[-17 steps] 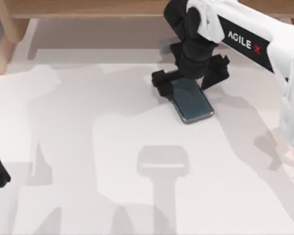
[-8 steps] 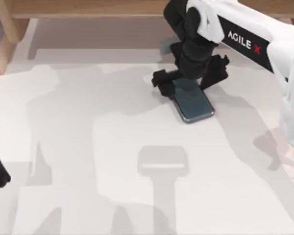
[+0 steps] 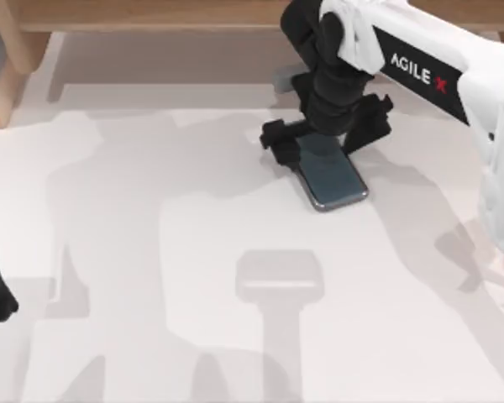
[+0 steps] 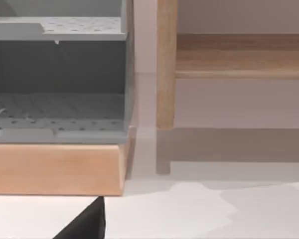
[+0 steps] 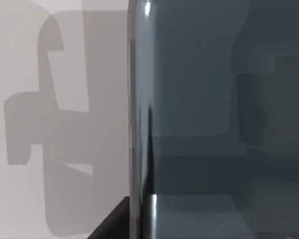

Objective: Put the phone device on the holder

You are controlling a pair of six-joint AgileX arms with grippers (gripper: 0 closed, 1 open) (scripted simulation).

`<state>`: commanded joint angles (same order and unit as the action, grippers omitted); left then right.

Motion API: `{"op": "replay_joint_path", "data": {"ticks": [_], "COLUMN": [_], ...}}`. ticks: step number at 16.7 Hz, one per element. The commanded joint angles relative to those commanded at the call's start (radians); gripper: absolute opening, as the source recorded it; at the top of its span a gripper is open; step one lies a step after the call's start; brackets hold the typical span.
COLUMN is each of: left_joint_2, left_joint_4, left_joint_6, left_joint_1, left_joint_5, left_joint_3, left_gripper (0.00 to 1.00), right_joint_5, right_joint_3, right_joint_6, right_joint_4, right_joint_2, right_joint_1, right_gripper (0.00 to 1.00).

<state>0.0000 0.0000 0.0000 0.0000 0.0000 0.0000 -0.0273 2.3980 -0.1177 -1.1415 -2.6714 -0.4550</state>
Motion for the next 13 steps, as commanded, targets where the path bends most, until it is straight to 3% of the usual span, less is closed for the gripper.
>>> {"op": "replay_joint_path", "data": {"ticks": [13], "left_joint_2": [0.000], "left_joint_4": [0.000], "left_joint_6": [0.000], "left_joint_1": [0.000], "left_joint_5": [0.000], "left_joint_3": [0.000], "left_gripper": [1.00], "right_joint_5": [0.000], "right_joint_3": [0.065], "right_joint_6": [-0.010], "right_joint_4": [-0.079], "right_joint_2": [0.020], "right_joint_1": [-0.003], "right_gripper": [0.00]}}
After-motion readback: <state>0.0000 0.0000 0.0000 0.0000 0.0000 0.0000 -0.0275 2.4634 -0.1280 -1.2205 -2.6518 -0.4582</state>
